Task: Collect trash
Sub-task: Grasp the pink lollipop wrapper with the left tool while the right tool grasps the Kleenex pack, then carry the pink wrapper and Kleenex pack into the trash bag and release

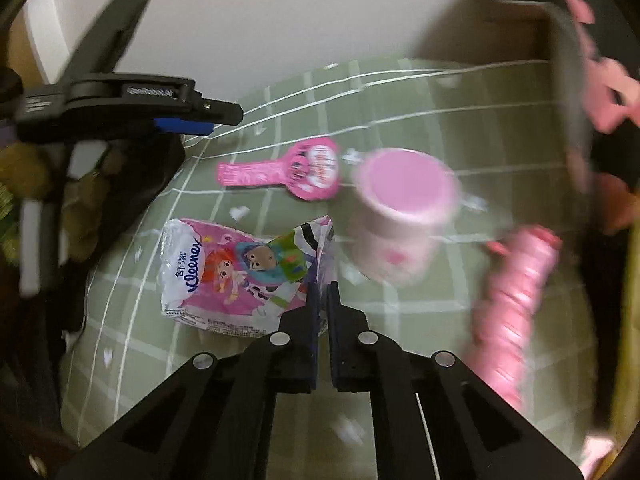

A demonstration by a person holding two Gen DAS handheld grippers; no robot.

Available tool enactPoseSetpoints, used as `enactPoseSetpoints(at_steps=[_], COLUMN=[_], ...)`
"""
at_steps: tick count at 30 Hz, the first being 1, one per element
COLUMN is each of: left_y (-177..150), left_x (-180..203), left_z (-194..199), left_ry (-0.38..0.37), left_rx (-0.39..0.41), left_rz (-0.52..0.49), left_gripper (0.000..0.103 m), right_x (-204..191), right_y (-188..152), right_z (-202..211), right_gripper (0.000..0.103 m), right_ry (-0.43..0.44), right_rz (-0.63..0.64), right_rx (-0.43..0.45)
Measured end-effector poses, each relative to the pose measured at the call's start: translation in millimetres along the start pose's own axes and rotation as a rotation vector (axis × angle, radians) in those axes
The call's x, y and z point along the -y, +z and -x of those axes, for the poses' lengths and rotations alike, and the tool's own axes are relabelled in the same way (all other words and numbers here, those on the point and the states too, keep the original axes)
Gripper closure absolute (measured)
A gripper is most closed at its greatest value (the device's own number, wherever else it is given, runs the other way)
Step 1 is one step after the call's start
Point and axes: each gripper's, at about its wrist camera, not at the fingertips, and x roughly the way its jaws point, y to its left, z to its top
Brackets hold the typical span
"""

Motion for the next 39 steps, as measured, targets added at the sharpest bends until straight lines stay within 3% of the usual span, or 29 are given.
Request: enactPoseSetpoints(at_steps=[3, 7, 9, 13, 16, 21, 23, 30, 39], left_y=[3, -5, -10, -19, -25, -35, -38, -32, 15], left_x=[31, 61, 65, 67, 67, 64, 63, 48, 83], left_z=[-17, -40, -44, -46, -44, -34, -26, 20, 69], left_ry=[-0.044, 0.02, 0.031, 0.033, 0.042, 0.049, 0.06, 0.042, -0.006], left_rx=[-0.04, -0.109, -0.123, -0.148, -0.18, -0.162, -0.145, -0.054, 0.078], left_rz=[-0.127, -0.291, -0.305, -0.255, -0.214, -0.125, -0.092, 0.008, -0.026], left_gripper=[0.055, 0.055, 0.055, 0.057, 0.068, 0.09, 0.093, 0.094, 0.094], right_x=[24, 54, 66, 78, 80, 75, 70, 61, 67], right_y=[-20, -49, -58, -68, -66, -58, -56, -39, -15], right_z=[30, 65, 74, 83, 83, 72, 68, 72, 108], right_gripper=[0.097, 0.097, 0.097, 0.097, 0.097, 0.097, 0.097, 0.097, 0.097], right_ry=[-0.032, -0.081, -0.087, -0.101, -0.099, -0.081, -0.075, -0.077, -0.118], right_rz=[-0.047, -0.121, -0.174, -0.243, -0.236, -0.199, -0.186, -0.104, -0.048], right_rx=[0.012, 0.025, 0.038, 0.068, 0.076, 0.064, 0.064, 0.09, 0.186])
